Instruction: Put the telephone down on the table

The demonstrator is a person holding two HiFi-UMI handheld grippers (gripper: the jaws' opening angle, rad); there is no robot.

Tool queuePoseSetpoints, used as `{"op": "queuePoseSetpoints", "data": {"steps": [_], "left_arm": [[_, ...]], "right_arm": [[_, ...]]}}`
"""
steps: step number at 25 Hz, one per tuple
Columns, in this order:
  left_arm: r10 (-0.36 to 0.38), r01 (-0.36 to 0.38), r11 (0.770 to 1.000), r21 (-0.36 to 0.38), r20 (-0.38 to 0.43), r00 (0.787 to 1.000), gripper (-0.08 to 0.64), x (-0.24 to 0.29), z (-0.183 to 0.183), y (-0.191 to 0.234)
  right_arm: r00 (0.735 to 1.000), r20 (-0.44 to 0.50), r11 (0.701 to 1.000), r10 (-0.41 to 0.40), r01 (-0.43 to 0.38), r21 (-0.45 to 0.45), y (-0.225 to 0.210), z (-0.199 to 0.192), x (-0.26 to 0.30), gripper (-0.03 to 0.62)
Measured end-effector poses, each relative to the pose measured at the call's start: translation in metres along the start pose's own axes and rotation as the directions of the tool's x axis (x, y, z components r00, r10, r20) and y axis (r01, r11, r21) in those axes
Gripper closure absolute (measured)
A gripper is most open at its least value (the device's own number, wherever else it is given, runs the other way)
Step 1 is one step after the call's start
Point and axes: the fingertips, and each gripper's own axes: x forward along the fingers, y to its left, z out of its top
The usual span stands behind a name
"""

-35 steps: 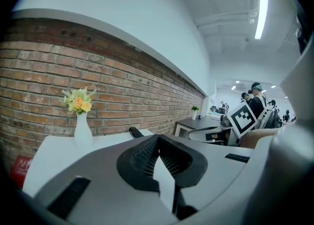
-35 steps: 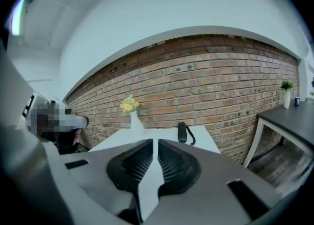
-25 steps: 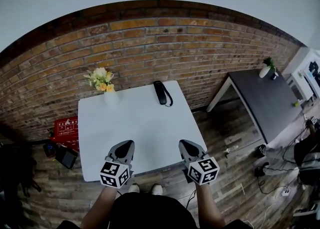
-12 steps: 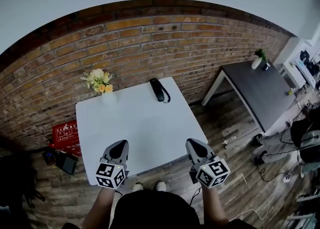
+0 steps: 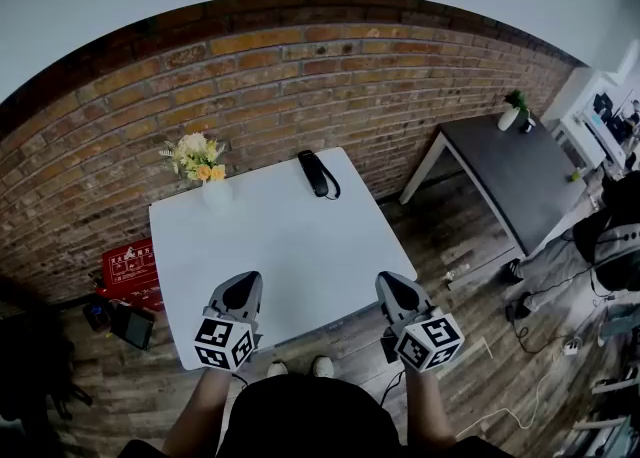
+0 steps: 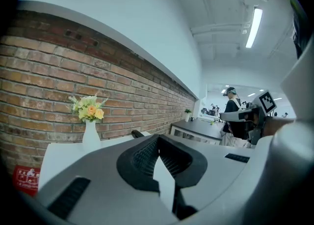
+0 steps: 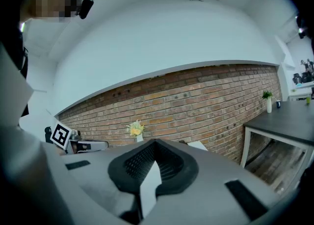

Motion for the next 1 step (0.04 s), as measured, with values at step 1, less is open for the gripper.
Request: {"op": "queuePoseSetpoints", "data": {"steps": [1], "left_arm": [[-0.002,0.002,1.0,0.002,0.003,1.0,0.546,0.0005,0.0014,0.0011]], "right_arm": [[1.0,0.003,1.0,-0.004,0.004,-0.001,0.0,0.0009,0.0006,0.571]]}}
